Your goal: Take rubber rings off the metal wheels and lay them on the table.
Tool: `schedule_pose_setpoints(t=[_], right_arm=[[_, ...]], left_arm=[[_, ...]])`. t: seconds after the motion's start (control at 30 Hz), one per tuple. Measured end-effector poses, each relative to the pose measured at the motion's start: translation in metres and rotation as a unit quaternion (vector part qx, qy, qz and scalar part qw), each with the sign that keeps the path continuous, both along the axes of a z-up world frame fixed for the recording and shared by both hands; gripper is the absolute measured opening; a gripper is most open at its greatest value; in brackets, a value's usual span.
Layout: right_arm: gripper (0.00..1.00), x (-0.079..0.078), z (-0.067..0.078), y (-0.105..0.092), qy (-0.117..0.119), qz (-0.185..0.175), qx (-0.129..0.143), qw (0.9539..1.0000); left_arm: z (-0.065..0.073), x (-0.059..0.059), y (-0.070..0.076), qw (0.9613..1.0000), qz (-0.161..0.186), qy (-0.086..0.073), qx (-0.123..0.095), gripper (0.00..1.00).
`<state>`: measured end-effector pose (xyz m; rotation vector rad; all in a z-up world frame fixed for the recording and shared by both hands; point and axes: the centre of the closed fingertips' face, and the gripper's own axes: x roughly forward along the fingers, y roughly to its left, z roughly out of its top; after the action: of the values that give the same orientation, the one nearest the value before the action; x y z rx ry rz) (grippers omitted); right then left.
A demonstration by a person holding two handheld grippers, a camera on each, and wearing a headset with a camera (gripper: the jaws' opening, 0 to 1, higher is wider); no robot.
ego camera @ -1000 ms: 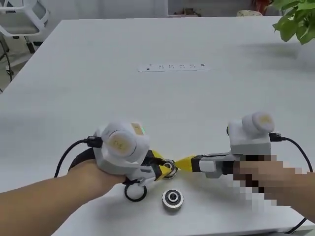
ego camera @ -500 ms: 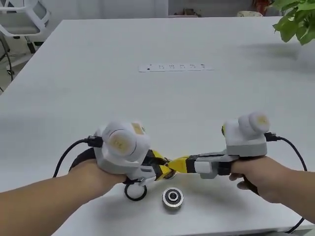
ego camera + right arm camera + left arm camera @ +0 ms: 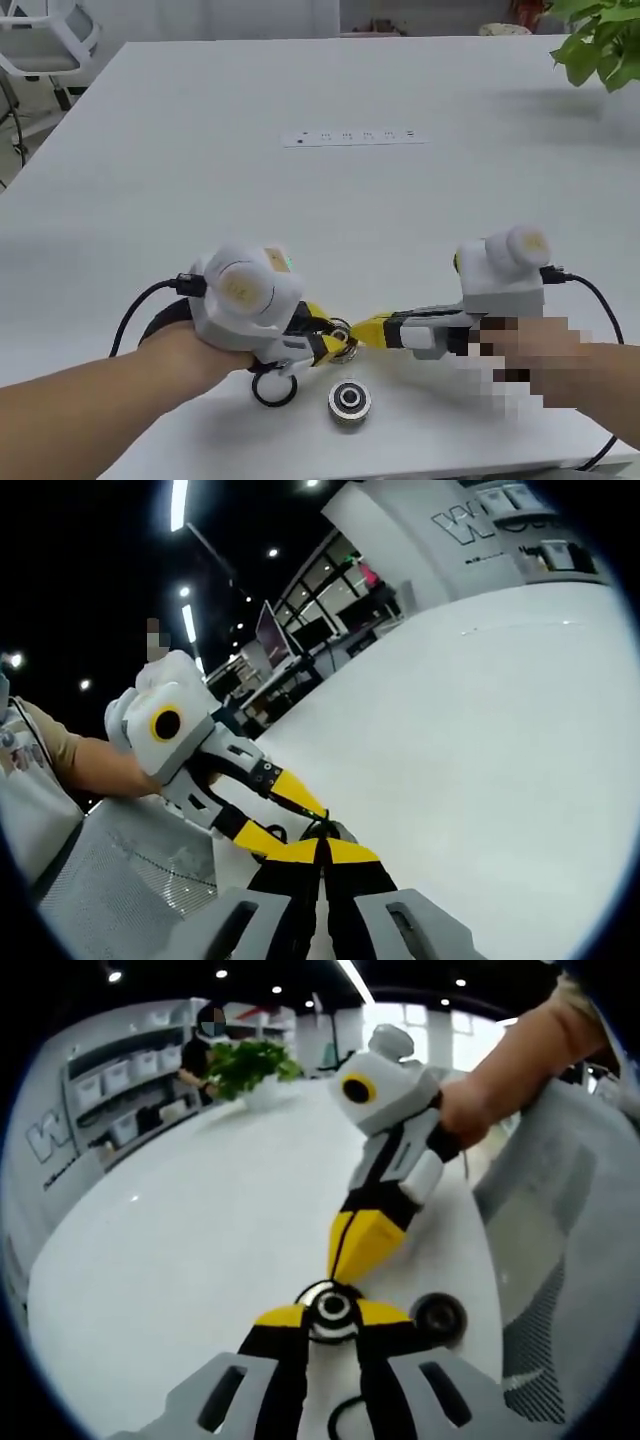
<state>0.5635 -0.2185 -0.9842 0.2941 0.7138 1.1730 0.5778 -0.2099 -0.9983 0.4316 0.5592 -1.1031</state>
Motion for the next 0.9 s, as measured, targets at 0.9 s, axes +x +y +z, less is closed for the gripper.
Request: schedule_pose_setpoints(t=[0.9], right_arm=[[0.00,0.009,0.014,0.004,0.008,-0.003,0.033,0.9994]], left_arm=[[0.036,-0.020,0.025,0.9993,-0.010,-0.001,-0.037,0.40]])
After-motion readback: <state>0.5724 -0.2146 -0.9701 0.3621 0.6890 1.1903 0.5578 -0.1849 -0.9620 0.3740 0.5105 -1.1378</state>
